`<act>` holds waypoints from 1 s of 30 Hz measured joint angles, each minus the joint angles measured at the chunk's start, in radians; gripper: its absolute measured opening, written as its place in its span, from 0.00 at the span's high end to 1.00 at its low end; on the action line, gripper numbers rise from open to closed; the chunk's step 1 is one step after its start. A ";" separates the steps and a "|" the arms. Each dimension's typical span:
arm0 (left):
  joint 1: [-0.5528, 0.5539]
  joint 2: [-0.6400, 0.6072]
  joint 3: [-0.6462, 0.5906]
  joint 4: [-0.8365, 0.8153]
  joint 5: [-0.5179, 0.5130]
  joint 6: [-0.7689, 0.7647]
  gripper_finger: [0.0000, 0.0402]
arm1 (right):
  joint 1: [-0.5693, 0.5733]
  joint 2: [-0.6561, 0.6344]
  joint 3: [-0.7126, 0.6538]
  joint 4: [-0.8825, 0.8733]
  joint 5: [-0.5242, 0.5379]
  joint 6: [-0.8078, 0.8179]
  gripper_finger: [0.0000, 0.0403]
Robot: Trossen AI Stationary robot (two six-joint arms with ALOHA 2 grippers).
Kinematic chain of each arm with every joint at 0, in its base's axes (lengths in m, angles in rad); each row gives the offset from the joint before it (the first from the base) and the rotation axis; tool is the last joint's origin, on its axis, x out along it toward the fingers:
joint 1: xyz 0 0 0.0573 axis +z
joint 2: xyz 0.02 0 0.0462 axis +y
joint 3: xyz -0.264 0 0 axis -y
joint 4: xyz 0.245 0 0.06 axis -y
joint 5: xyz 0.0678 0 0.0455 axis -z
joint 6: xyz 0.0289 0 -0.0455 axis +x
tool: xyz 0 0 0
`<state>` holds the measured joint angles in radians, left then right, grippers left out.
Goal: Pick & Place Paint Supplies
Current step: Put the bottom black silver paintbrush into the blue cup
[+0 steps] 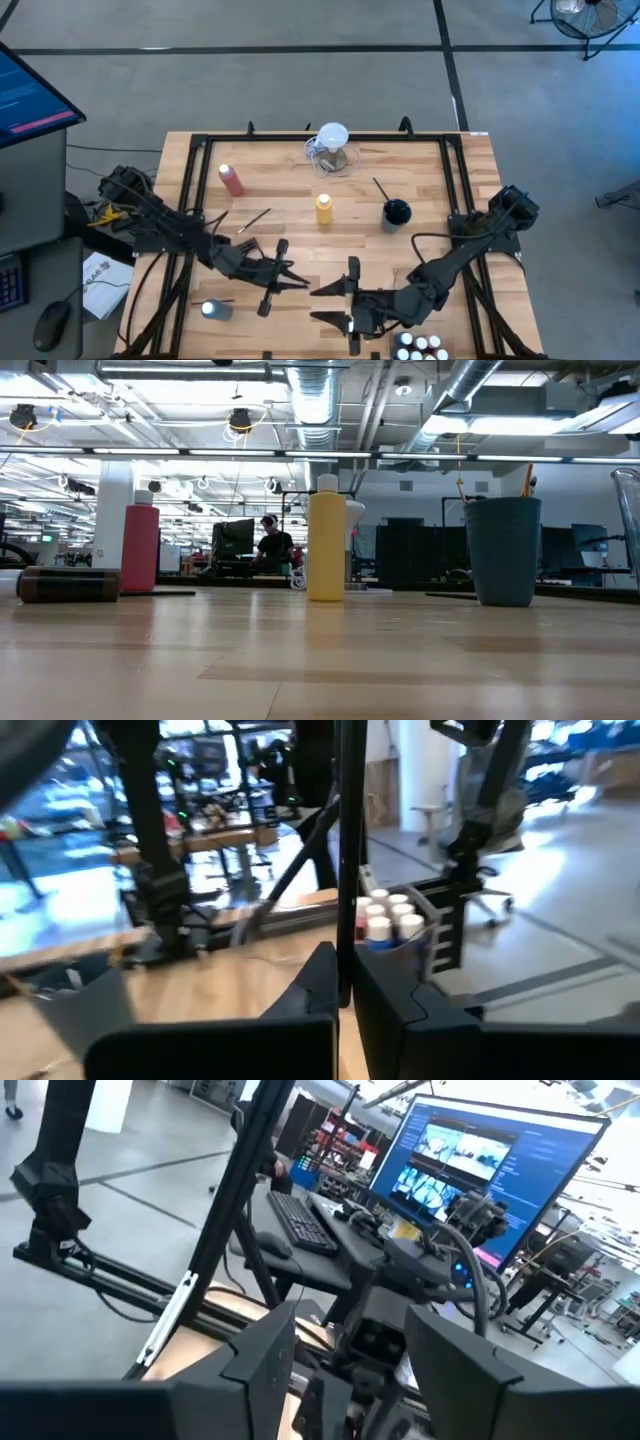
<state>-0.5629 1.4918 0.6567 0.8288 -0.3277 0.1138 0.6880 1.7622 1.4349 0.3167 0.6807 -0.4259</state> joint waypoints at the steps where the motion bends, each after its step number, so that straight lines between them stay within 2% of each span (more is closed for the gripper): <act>1: -0.009 0.000 0.000 0.003 -0.023 0.017 1.00 | 0.000 0.000 0.000 -0.009 0.000 -0.001 0.55; 4: -0.021 0.000 0.000 0.002 -0.057 0.038 1.00 | -0.003 0.000 0.000 -0.035 0.000 -0.003 0.55; 10: -0.021 0.000 0.000 0.001 -0.058 0.039 1.00 | -0.029 0.000 0.000 -0.032 -0.003 0.009 0.54; 16: -0.021 0.000 0.000 0.000 -0.058 0.033 1.00 | -0.088 0.013 0.000 -0.023 -0.080 0.105 0.54; 24: -0.021 0.000 0.000 -0.002 -0.058 0.032 1.00 | -0.119 0.011 0.000 -0.024 -0.111 0.139 0.55; 30: -0.020 0.000 0.000 -0.002 -0.062 0.032 1.00 | -0.119 0.011 0.000 -0.032 -0.112 0.149 0.60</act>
<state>-0.5832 1.4918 0.6571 0.8265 -0.3900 0.1455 0.5687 1.7729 1.4353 0.2847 0.5686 -0.2769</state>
